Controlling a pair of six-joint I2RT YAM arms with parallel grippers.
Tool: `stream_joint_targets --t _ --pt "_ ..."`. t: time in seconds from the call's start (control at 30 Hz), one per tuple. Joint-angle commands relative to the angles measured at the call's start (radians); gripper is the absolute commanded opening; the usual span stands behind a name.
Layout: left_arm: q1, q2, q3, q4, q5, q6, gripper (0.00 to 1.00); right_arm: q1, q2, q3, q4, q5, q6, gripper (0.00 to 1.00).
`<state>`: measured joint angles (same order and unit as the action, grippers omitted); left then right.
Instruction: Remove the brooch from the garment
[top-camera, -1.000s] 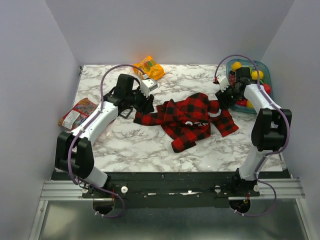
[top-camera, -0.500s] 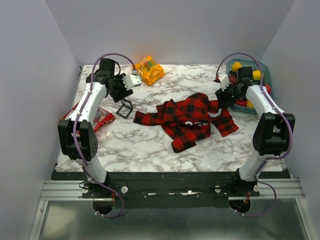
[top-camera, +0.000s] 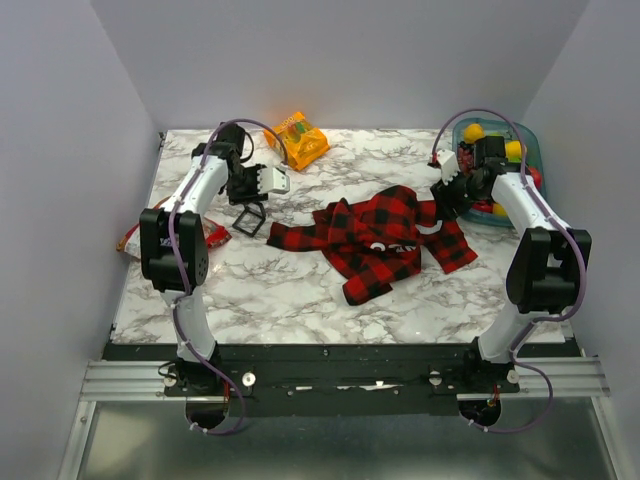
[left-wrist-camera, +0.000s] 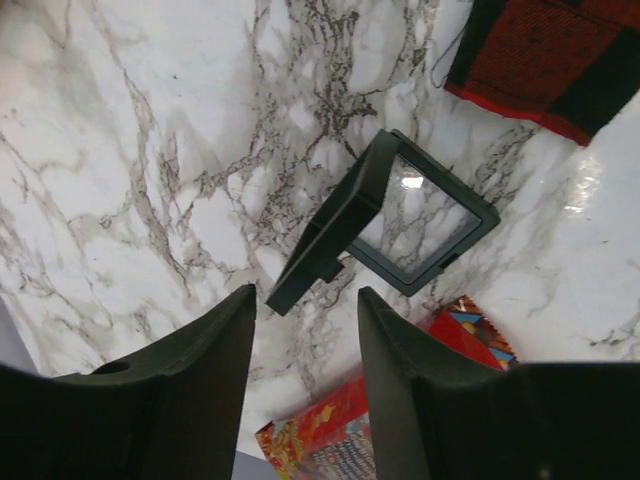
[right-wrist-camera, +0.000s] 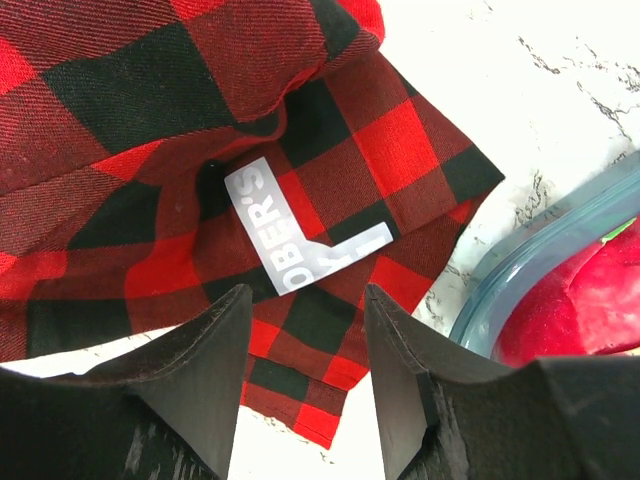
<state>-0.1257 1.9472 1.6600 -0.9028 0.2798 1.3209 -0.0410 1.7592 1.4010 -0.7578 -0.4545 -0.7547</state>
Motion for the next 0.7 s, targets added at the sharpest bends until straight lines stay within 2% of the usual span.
stream_joint_targets --t 0.0,0.13,0.43,0.67 --pt "0.000 0.035 0.046 -0.001 -0.021 0.093 0.48 -0.002 -0.027 -0.002 -0.029 -0.015 0.011 0.57" --pt "0.000 0.047 0.034 0.004 -0.040 0.141 0.39 -0.002 -0.030 0.006 -0.032 -0.009 0.012 0.57" --pt "0.000 0.038 0.000 -0.047 -0.041 0.222 0.32 -0.002 -0.035 -0.004 -0.038 -0.001 0.006 0.57" --pt "0.000 0.013 -0.066 -0.041 -0.060 0.259 0.21 0.000 -0.033 0.000 -0.043 0.000 0.008 0.57"
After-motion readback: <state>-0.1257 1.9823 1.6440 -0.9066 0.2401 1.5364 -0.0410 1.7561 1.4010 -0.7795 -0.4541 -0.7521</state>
